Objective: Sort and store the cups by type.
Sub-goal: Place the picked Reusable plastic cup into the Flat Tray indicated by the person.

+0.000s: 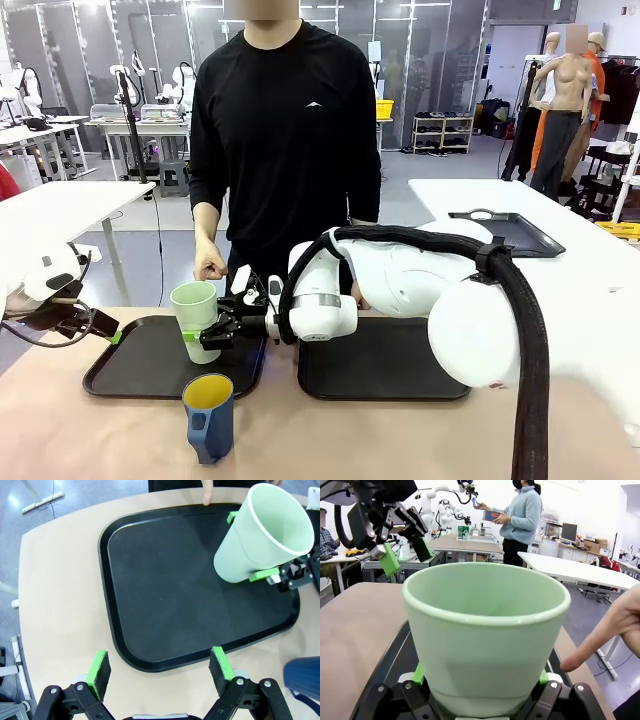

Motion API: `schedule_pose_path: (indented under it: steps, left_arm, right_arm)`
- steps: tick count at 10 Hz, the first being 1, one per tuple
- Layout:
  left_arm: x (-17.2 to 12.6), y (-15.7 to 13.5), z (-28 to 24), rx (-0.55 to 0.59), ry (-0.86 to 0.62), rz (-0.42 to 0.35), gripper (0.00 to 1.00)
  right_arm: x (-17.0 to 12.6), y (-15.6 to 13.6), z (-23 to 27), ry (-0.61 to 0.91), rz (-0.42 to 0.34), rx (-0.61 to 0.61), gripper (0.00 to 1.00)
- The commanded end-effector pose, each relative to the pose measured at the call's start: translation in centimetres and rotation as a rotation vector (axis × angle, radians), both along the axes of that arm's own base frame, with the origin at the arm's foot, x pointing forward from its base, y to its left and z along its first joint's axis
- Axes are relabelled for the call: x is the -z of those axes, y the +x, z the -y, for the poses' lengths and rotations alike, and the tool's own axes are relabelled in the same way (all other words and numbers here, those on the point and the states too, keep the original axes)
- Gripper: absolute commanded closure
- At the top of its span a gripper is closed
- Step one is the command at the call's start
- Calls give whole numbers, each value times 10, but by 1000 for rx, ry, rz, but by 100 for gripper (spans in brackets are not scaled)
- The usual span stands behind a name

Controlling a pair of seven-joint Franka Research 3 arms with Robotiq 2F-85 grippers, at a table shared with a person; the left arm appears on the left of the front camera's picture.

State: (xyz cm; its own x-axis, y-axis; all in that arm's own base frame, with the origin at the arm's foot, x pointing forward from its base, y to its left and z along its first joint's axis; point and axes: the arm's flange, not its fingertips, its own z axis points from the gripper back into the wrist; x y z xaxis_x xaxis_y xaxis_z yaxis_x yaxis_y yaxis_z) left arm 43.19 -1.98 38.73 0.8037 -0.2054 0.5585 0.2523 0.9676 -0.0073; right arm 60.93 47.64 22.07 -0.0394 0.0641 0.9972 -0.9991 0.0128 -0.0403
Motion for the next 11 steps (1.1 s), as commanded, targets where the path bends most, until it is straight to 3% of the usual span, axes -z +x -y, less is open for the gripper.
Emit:
schedule_pose_path:
  steps: [1,5,11]
  left_arm:
    - [-1,0,0,-1,-1,2,0]
    - [-1,0,0,-1,-1,2,0]
    - [-1,0,0,-1,-1,2,0]
  right_arm:
    - [1,3,-2,-32,-25,13,0]
    - [-5,2,8,-79,-8,43,0]
    - [-10,0,30,-94,-56,78,0]
